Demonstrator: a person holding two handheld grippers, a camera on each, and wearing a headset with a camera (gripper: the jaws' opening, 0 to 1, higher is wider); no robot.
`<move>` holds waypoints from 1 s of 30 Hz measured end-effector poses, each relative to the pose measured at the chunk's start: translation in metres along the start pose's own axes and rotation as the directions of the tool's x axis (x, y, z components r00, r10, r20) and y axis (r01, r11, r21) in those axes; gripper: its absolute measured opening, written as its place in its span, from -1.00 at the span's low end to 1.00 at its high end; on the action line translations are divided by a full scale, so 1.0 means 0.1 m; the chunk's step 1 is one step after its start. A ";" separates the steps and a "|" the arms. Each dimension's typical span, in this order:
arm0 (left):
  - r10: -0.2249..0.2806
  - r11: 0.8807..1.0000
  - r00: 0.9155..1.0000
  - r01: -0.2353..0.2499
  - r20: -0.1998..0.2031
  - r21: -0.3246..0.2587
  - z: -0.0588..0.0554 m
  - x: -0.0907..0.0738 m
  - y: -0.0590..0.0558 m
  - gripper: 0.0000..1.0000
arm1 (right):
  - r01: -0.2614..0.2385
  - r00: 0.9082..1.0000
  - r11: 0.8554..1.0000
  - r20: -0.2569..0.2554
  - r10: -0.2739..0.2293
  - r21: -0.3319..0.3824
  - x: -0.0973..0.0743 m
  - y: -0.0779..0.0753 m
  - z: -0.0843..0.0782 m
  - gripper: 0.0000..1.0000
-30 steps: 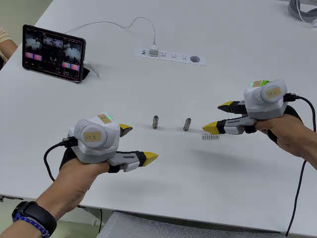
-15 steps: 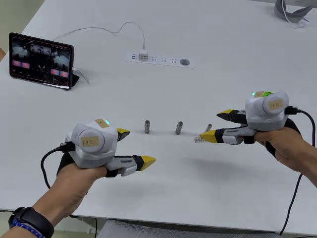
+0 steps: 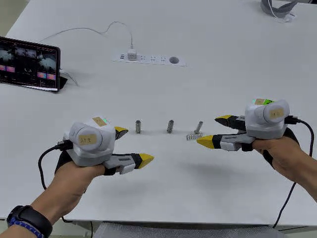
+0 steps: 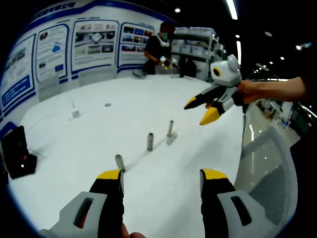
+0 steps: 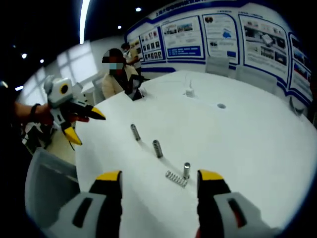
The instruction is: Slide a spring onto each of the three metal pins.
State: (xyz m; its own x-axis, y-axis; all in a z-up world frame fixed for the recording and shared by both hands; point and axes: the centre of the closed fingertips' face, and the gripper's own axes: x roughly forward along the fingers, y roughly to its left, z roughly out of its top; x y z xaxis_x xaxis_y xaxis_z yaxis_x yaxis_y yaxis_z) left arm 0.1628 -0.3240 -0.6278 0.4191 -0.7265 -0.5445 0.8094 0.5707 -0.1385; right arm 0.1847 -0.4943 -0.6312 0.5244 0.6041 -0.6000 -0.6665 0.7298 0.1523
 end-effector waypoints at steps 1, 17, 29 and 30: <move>-0.001 1.000 1.000 0.001 -0.002 0.003 0.00 0.01 0.00 0.27 | 0.001 1.000 1.000 0.003 -0.002 0.005 -0.01 0.00 -0.01 0.26; -0.058 0.997 0.998 0.060 -0.029 0.046 0.09 0.27 -0.10 0.27 | 0.022 1.000 0.997 0.001 -0.022 0.067 -0.16 0.03 -0.35 0.31; -0.126 0.985 0.990 0.134 -0.070 0.111 0.19 0.49 -0.28 0.28 | 0.033 0.999 0.996 0.003 -0.034 0.079 -0.27 0.06 -0.44 0.34; -0.133 0.983 0.988 0.141 -0.072 0.115 0.20 0.52 -0.30 0.28 | 0.033 0.999 0.996 0.003 -0.034 0.078 -0.28 0.07 -0.44 0.35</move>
State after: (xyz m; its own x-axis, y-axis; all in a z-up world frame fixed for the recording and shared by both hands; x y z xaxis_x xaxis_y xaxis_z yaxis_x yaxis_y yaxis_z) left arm 0.1688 -0.3861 -0.6351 0.2769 -0.7665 -0.5795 0.9022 0.4149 -0.1176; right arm 0.1418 -0.5203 -0.6480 0.5484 0.5803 -0.6021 -0.6050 0.7724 0.1934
